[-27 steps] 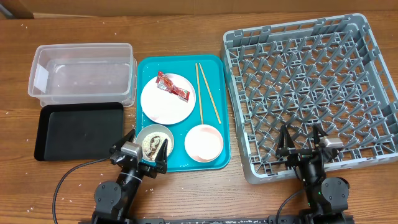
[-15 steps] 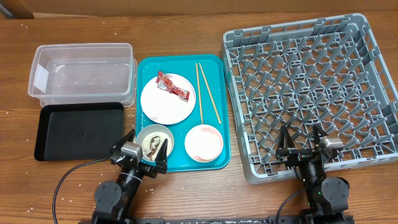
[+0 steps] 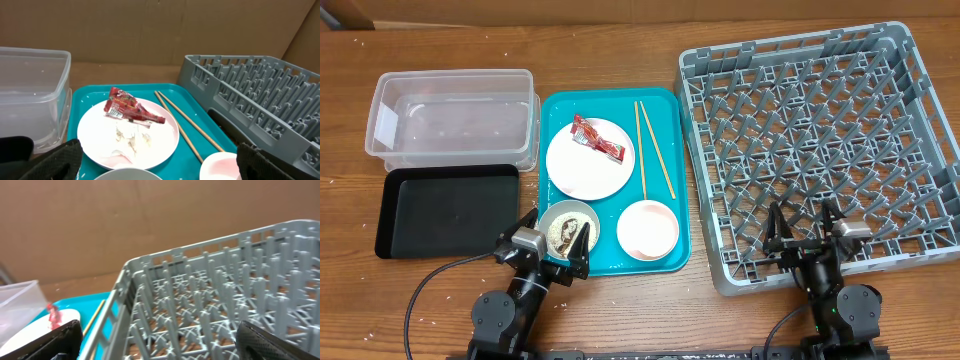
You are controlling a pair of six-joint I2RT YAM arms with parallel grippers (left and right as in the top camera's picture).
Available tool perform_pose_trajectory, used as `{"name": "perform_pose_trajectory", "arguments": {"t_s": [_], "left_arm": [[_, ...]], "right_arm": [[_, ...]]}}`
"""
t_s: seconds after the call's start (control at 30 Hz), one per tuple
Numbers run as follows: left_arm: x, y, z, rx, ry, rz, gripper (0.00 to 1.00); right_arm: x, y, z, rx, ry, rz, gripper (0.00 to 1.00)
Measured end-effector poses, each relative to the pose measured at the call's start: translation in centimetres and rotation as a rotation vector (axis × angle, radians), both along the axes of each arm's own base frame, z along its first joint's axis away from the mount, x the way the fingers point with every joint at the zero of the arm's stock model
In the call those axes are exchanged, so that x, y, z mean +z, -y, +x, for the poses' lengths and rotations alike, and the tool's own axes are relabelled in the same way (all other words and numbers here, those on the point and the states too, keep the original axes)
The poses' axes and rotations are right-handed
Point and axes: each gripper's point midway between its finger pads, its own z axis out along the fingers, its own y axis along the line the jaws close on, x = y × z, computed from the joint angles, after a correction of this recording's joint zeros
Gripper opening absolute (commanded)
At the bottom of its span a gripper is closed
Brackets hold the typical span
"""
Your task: Sort waste into correct bins and load items into the dishwasher
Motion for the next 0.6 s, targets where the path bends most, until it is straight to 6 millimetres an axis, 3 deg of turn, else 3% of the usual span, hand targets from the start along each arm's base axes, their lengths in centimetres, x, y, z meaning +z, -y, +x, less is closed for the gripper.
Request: {"name": "perform_pose_trajectory", "arguments": {"t_s": [0.23,0.33,0.5,0.57,0.6], "left_arm": [[0.9,0.8,-0.3,-0.048,0.011,-0.056,1.00],[2.3,1.0,-0.7,-0.063,0.018,-0.066,1.00],[7.3,0.5,-2.2,-0.050,0.011,-0.072,1.00],[9.5,0.4,-2.5,-0.042,-0.062,-0.063,1.00],[9.8,0.3,-2.5,-0.038,-0.090,-0.059,1.00]], "right_arm": [[-0.4,-1.7,-0.4,0.103,-0.024,0.019,1.00],[0.2,-2.0,-0.8,0.119,-0.044,0.025,1.00],[3.8,-2.0,-2.2,0.132,-0.062,0.025,1.00],[6.3,-1.9,-3.1,0.134,-0.117,0.040,1.00],[6.6,-1.9,-3.2,0.133,-0.146,0.043,1.00]]}}
